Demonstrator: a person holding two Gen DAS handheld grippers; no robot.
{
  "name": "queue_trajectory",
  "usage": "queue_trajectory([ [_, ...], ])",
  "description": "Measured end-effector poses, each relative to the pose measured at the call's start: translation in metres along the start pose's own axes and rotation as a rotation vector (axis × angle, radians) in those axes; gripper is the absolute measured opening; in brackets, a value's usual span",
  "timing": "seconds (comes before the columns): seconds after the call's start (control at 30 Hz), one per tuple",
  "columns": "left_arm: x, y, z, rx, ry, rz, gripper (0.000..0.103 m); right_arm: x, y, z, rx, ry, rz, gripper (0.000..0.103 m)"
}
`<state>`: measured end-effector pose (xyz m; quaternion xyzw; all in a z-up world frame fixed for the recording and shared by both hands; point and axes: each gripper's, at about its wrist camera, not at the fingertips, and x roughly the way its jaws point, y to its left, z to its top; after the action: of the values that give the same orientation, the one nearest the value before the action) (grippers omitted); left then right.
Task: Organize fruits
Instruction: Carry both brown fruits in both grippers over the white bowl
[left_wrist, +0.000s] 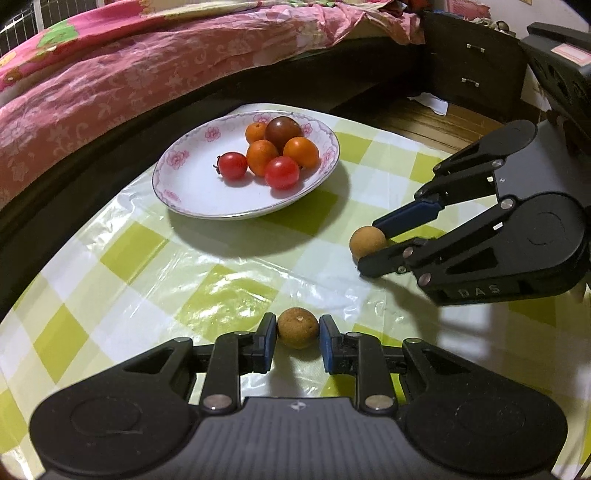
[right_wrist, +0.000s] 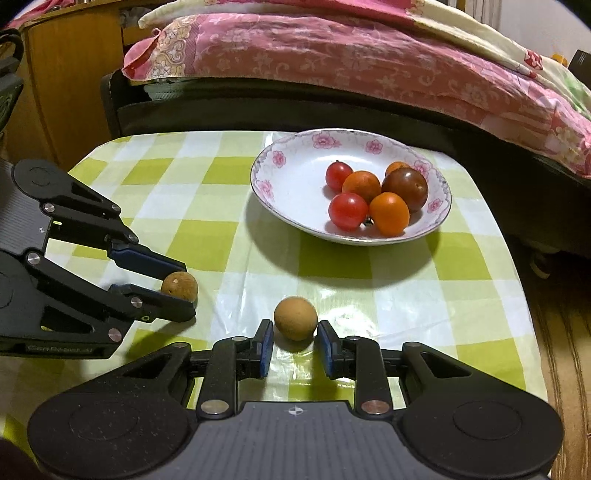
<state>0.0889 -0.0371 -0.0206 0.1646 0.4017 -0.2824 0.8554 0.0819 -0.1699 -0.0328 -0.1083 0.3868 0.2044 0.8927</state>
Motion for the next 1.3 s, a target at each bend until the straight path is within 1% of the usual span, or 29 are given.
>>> queue_trajectory([
  [0.07,-0.001,0.000,-0.001,-0.002,0.002,-0.004,0.039,-0.001,0.000,0.000,-0.001,-0.007,-0.001,0.030],
  [0.17,0.000,0.000,-0.003,0.006,0.002,0.006,0.040,-0.002,0.000,0.001,-0.006,-0.018,-0.004,0.039],
  [0.33,-0.001,-0.002,-0.004,0.022,-0.003,0.015,0.042,-0.001,0.000,0.001,-0.008,-0.026,-0.004,0.040],
  [0.53,-0.003,-0.005,-0.007,0.042,-0.006,0.023,0.042,0.002,0.002,0.001,-0.012,-0.015,0.001,0.039],
  [0.87,-0.001,0.000,-0.004,-0.003,0.013,0.011,0.042,0.003,0.003,0.001,-0.013,-0.017,0.001,0.039],
  [0.93,0.000,-0.001,-0.004,-0.008,0.014,0.009,0.039,0.004,0.003,0.001,-0.012,-0.012,-0.002,0.039],
  [1.0,0.000,-0.001,-0.004,-0.008,0.016,0.006,0.036,0.005,0.002,0.000,-0.012,-0.007,0.001,0.035],
  [1.03,0.000,-0.002,-0.003,-0.004,0.016,0.013,0.033,0.005,0.002,0.001,-0.011,-0.007,0.008,0.033],
  [1.1,0.000,-0.003,-0.003,-0.004,0.019,0.012,0.033,0.005,0.003,0.002,-0.014,-0.006,0.007,0.023],
  [1.2,0.000,0.000,0.000,-0.030,0.017,-0.006,0.033,0.005,0.003,0.003,-0.011,0.001,0.006,0.022],
  [1.3,-0.003,0.000,0.003,-0.027,0.000,0.004,0.033,0.000,0.003,0.005,-0.004,-0.013,0.010,0.022],
])
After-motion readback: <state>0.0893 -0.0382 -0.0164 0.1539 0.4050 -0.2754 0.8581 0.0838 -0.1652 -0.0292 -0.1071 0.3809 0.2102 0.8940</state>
